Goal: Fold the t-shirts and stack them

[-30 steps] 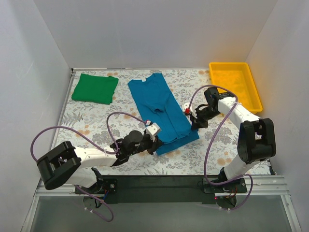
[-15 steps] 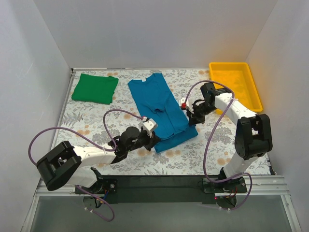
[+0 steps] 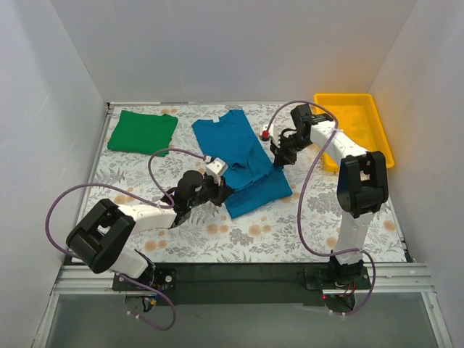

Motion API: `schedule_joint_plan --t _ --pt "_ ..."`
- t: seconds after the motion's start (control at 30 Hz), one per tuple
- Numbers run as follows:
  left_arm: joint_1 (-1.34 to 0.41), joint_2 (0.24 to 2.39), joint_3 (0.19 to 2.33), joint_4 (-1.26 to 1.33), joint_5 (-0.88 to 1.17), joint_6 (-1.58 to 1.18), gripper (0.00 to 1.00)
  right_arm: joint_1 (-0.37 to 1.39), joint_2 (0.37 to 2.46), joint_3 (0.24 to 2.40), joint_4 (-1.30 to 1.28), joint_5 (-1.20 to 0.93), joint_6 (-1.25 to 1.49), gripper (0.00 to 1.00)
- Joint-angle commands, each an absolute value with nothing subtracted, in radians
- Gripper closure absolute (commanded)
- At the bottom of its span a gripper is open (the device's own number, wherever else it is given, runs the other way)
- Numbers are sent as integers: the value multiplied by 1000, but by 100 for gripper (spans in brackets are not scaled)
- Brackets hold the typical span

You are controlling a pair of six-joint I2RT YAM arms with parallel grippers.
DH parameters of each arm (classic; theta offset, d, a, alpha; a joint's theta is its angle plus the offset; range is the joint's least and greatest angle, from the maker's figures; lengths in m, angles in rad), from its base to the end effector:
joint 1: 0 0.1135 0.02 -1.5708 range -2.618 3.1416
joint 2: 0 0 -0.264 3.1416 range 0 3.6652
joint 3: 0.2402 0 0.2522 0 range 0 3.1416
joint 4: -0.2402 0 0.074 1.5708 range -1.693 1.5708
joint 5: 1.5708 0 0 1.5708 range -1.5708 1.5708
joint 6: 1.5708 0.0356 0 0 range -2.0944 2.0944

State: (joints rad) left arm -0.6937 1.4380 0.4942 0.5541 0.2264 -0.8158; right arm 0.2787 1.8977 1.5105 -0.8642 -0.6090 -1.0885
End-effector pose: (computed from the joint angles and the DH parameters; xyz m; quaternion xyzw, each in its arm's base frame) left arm 0.2086 -0.1838 0.1707 0.0124 0.8276 -0.4474 0.3387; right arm 0.3661 0.1259 0.2286 -0.6318 0.7001 0.2123 0.2560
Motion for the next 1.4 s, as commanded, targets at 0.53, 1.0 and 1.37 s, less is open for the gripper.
schedule_joint_plan --t 0.53,1.0,1.37 --pt "-442 1670 747 529 379 -798 100 318 2246 2014 -824 -606 -824 99" --pt "-414 1678 755 528 379 -801 100 322 2293 2063 -782 -601 -769 99" --pt "-405 1730 807 497 220 -841 62 334 2330 2095 -717 -542 -646 63"
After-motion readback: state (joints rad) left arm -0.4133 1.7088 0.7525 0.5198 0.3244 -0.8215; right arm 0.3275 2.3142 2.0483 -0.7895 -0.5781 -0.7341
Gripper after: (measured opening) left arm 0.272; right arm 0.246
